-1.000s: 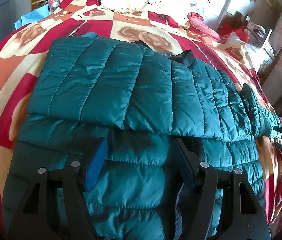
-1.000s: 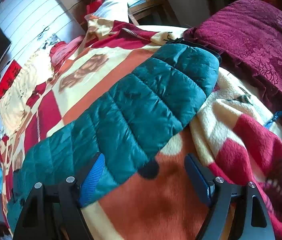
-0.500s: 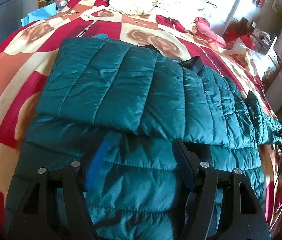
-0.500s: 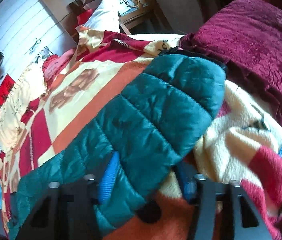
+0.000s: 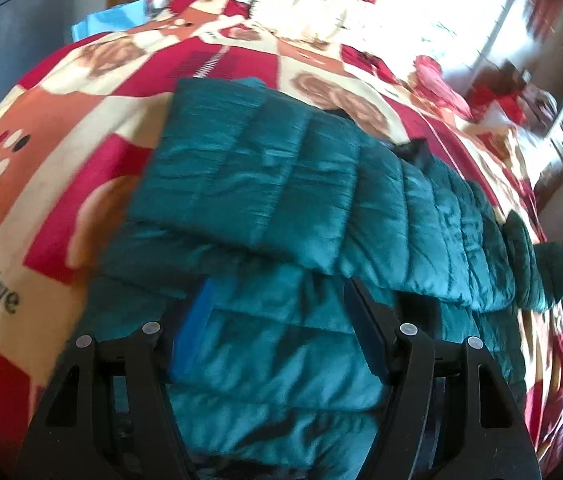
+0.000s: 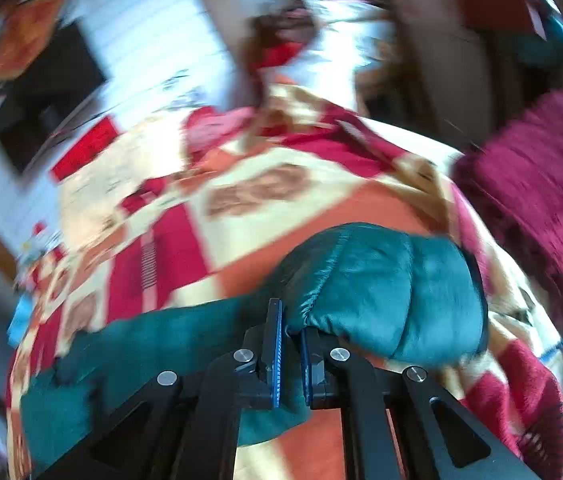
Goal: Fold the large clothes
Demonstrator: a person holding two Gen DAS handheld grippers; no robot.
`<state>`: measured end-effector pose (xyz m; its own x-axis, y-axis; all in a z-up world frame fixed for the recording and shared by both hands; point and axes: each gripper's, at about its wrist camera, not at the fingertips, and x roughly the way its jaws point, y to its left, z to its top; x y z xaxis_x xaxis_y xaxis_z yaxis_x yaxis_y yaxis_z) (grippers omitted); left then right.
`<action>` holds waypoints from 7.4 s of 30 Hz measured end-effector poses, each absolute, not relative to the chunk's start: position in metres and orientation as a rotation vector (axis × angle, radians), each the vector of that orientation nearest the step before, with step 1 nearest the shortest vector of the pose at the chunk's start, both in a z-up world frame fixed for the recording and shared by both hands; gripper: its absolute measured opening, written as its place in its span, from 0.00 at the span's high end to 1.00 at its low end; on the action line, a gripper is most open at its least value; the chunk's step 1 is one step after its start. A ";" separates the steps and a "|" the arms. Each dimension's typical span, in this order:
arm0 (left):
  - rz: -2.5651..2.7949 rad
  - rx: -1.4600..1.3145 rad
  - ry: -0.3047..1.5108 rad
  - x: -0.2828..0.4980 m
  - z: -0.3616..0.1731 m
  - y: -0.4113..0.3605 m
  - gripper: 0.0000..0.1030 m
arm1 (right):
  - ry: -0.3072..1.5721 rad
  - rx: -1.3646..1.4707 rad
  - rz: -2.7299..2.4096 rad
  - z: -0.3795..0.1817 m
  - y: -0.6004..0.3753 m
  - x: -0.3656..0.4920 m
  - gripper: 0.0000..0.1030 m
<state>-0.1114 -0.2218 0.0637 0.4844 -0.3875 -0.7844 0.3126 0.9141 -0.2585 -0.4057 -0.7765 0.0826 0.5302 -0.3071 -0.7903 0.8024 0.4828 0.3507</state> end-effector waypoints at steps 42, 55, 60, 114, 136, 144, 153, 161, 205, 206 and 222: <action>-0.592 -0.250 0.975 -0.089 0.084 -0.228 0.34 | 0.979 0.626 0.050 0.078 -0.497 -0.211 0.53; -0.604 -0.154 1.047 -0.063 0.075 -0.302 0.49 | 0.899 0.609 -0.098 0.125 -0.548 -0.236 0.53; -0.637 -0.161 1.040 -0.063 0.093 -0.297 0.76 | 0.873 0.642 -0.181 0.132 -0.573 -0.252 0.53; -0.434 0.013 0.873 -0.057 0.096 -0.214 0.88 | 1.063 0.461 -0.282 0.086 -0.518 -0.213 0.53; -0.506 -0.075 0.838 -0.073 0.136 -0.205 0.41 | 1.013 0.590 -0.276 0.083 -0.538 -0.230 0.52; -0.478 -0.015 0.928 -0.071 0.094 -0.214 0.41 | 0.993 0.603 -0.360 0.094 -0.573 -0.211 0.52; -0.402 0.084 0.910 -0.031 0.073 -0.255 0.41 | 1.031 0.607 -0.407 0.046 -0.588 -0.175 0.52; -0.408 0.154 0.880 0.003 0.066 -0.284 0.41 | 1.056 0.646 -0.559 0.013 -0.626 -0.177 0.52; -0.438 0.096 0.929 -0.033 0.058 -0.268 0.28 | 1.106 0.442 -0.500 0.032 -0.592 -0.292 0.63; -0.445 0.096 0.926 -0.034 0.058 -0.268 0.28 | 1.091 0.487 -0.497 0.029 -0.596 -0.292 0.68; -0.497 0.028 0.842 -0.041 0.093 -0.258 0.24 | 0.994 0.611 -0.497 0.075 -0.595 -0.300 0.42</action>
